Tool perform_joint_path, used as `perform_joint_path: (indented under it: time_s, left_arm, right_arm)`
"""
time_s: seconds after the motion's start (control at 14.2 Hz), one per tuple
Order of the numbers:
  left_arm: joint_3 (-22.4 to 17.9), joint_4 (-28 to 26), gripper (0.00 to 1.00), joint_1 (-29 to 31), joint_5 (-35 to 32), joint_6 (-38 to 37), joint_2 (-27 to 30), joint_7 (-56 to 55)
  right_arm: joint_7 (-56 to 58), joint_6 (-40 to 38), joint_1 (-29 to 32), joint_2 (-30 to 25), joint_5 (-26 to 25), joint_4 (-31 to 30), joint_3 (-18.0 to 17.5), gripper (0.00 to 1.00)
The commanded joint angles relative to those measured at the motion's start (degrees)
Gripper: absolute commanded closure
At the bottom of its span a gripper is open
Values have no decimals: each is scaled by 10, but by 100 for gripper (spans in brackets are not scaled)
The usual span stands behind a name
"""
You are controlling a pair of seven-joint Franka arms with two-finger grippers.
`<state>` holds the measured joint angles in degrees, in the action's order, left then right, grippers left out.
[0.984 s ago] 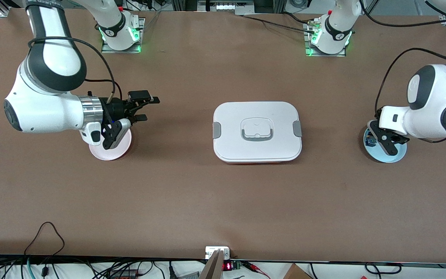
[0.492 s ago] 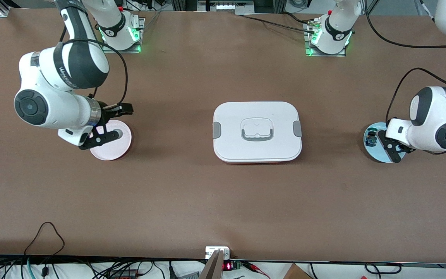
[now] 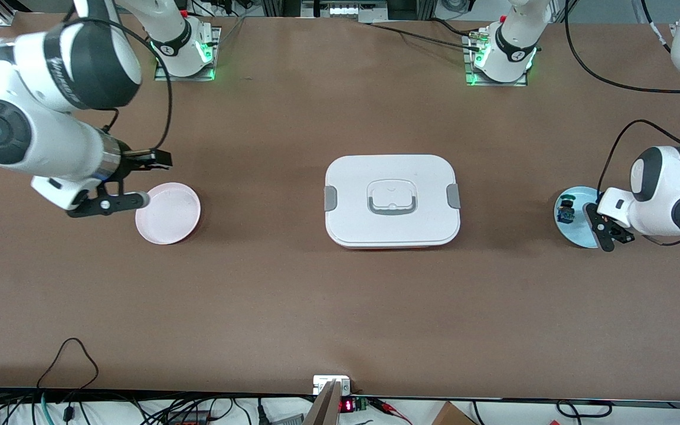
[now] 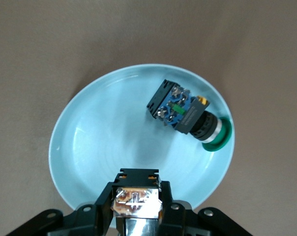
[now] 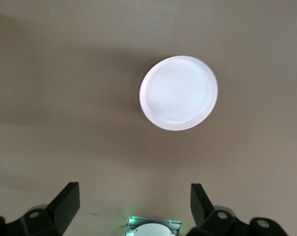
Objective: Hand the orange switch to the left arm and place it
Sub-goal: 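Lower the switch onto the blue plate while the right gripper retracts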
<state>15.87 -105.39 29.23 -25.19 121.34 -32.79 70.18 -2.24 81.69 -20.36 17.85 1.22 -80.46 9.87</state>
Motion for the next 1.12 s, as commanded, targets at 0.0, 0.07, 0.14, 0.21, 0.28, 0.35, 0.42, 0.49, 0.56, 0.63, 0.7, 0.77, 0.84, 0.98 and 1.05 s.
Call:
perform_joint_path:
  time_s: [0.0,0.07,0.14,0.21,0.28,0.35,0.42,0.49,0.56,0.63,0.7,0.77,0.84,0.98,1.05]
  left_arm:
    - [11,-4,87,8,-15,27,-10,55]
    - [11,-4,87,10,-15,35,-15,65]
    - [11,-4,87,13,-15,41,-19,72]
    - [12,-4,86,18,-15,43,-25,75]
    - [14,-3,85,21,-15,44,-28,76]
    - [14,-3,85,21,-15,50,-29,80]
    - [14,-3,85,21,-15,56,-30,85]
    - [14,-3,85,21,-15,57,-32,85]
    - [14,-3,84,21,-15,57,-32,85]
    - [14,-3,83,21,-15,57,-32,85]
    - [14,-3,81,21,-15,57,-32,84]
    - [14,-3,73,21,-15,57,-32,84]
    - [14,-3,58,21,-13,55,-32,83]
    - [17,-3,0,22,-7,47,-27,84]
    - [24,0,0,24,-5,36,-25,84]
  right_arm:
    - [0,5,51,6,-30,16,-9,0]
    - [-10,13,64,3,-33,15,-10,0]
    - [-11,19,84,1,-28,15,-16,0]
    - [-4,20,122,-1,-29,17,-50,0]
    - [-3,20,161,-6,-31,18,-88,0]
    - [-3,25,170,-11,-34,19,-97,0]
    - [0,43,170,-24,-40,17,-98,0]
    - [0,45,168,-28,-49,12,-98,0]
    - [-1,47,169,-28,-52,7,-98,0]
    - [-1,59,171,-33,-50,-14,-96,0]
    - [0,85,173,-47,-47,-35,-96,0]
    - [2,112,172,-60,-47,-61,-96,0]
    - [2,130,171,-72,-46,-83,-96,0]
    - [3,140,174,-77,-42,-94,-95,0]
    - [3,141,177,-77,-40,-95,-95,0]
